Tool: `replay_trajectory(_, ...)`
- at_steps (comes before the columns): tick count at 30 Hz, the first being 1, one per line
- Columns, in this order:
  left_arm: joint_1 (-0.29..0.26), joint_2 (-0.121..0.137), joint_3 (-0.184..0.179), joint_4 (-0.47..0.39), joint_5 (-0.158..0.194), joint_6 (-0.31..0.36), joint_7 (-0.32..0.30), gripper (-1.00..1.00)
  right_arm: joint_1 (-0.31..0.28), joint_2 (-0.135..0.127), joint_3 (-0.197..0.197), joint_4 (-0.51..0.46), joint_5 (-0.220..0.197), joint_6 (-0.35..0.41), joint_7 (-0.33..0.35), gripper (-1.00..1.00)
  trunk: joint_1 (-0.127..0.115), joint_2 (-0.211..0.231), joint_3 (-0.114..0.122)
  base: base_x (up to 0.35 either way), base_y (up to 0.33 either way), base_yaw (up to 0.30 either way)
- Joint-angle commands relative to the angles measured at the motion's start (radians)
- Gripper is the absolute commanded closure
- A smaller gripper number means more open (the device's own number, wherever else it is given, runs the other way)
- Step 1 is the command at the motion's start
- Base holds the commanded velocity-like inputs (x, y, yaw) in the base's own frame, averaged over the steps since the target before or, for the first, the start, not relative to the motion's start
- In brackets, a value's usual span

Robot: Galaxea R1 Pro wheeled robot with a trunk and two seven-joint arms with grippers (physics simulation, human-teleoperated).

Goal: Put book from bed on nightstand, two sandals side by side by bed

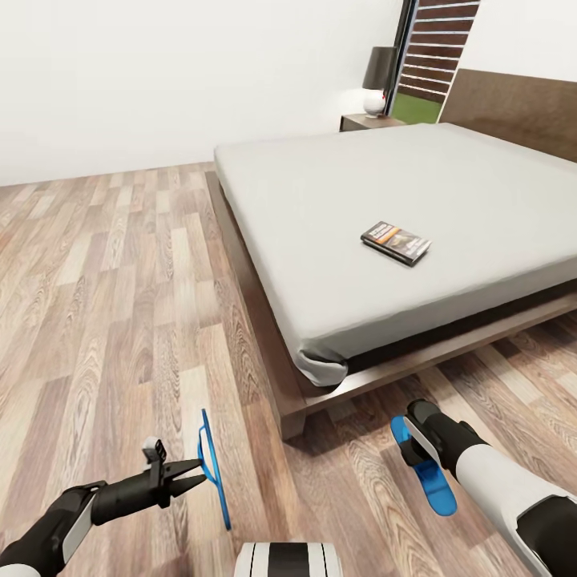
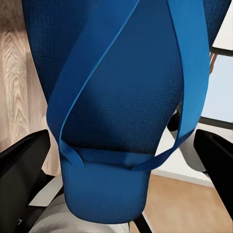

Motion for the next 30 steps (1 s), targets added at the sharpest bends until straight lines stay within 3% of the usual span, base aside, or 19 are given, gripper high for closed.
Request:
replay_trajectory(1,0.000,0.001,0.001,0.001,0.000,0.010,-0.004,1.00,-0.001,-0.001,0.008,-0.002,-0.010,0.004,-0.006,1.00,0.000,0.000,-0.001,0.002,0.000,0.000)
replay_trajectory(4,0.000,0.001,0.006,0.003,0.000,0.011,-0.006,1.00,-0.001,-0.001,0.007,-0.002,-0.010,0.003,-0.005,1.00,0.000,-0.001,-0.005,0.000,0.000,0.000)
replay_trajectory(14,0.000,0.004,0.078,0.010,0.000,0.014,-0.010,1.00,-0.001,-0.001,0.006,-0.002,-0.012,-0.002,-0.006,1.00,0.005,-0.003,-0.043,0.000,0.000,0.000)
replay_trajectory(22,0.000,0.030,0.087,0.028,0.000,0.015,-0.011,1.00,-0.001,0.001,0.002,-0.002,-0.012,-0.032,-0.007,1.00,0.008,-0.005,-0.074,0.000,0.000,0.000)
replay_trajectory(30,0.000,0.051,0.099,0.044,0.000,0.013,-0.013,1.00,-0.001,0.007,0.001,-0.010,-0.012,-0.035,-0.008,1.00,0.008,-0.005,-0.074,0.000,0.000,0.000)
